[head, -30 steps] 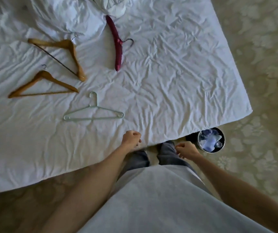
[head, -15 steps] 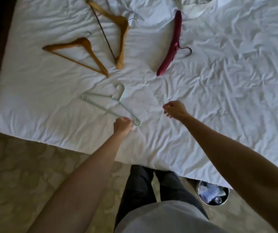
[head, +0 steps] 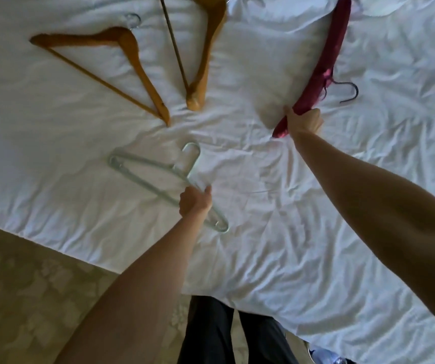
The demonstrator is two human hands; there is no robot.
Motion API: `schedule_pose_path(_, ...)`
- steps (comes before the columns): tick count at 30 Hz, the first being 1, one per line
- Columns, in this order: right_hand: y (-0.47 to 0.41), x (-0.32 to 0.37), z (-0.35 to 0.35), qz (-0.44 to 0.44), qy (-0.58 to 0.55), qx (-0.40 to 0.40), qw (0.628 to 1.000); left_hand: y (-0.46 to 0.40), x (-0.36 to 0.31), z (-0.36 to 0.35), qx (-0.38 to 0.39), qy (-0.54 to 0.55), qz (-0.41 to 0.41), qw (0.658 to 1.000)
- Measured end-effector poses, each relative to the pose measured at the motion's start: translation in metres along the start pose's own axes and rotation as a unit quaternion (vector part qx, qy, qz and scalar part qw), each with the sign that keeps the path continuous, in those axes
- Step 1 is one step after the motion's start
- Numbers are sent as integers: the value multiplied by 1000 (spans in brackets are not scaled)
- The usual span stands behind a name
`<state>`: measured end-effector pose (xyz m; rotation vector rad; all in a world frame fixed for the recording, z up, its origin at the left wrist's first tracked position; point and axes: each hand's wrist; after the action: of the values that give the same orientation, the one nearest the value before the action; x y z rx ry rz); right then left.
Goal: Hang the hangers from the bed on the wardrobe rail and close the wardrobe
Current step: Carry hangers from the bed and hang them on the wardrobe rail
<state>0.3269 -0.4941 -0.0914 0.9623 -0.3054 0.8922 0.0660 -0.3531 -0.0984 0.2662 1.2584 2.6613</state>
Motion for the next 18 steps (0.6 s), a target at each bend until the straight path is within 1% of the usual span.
schedule_pose_path(2, -10, -3, -5, 4, -18, -19, 1000, -6, -4, -3, -5, 9, -2, 1000)
schedule_pose_path(4, -8, -9, -1, 12, -9, -21, 1000, -8, -4, -4, -11, 11, -12, 1000)
schedule_pose_path(6, 5, -26, 12, 19, 19, -4, 1000, -6, 1, -4, -8, 8, -23, 1000)
schedule_pose_path(8, 28, -53, 34, 35, 85, 19, 996, 5, 6, -1, -8, 10, -32, 999)
schedule_pose_path(10, 52, -89, 60, 49, 179, 38, 982, 19, 12, 1, -4, 14, -35, 999)
schedule_pose_path(13, 71, -130, 92, 84, 293, 62, 950, 31, 22, -2, 7, 12, -43, 999)
schedule_pose_path(15, 58, -130, 100, 138, 336, 58, 930, 32, 24, -6, 7, 14, -46, 999)
schedule_pose_path(18, 30, -102, 98, 202, 372, 40, 905, 29, 24, -13, -7, 23, -50, 998)
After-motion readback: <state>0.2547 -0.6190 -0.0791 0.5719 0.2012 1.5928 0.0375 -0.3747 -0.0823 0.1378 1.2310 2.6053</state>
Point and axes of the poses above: each hand's wrist, its own y-axis away from the middle knuckle, its own z-axis out of the back of the hand, x = y × z, and after that the axes turned 12 degrees about -y, right-handed
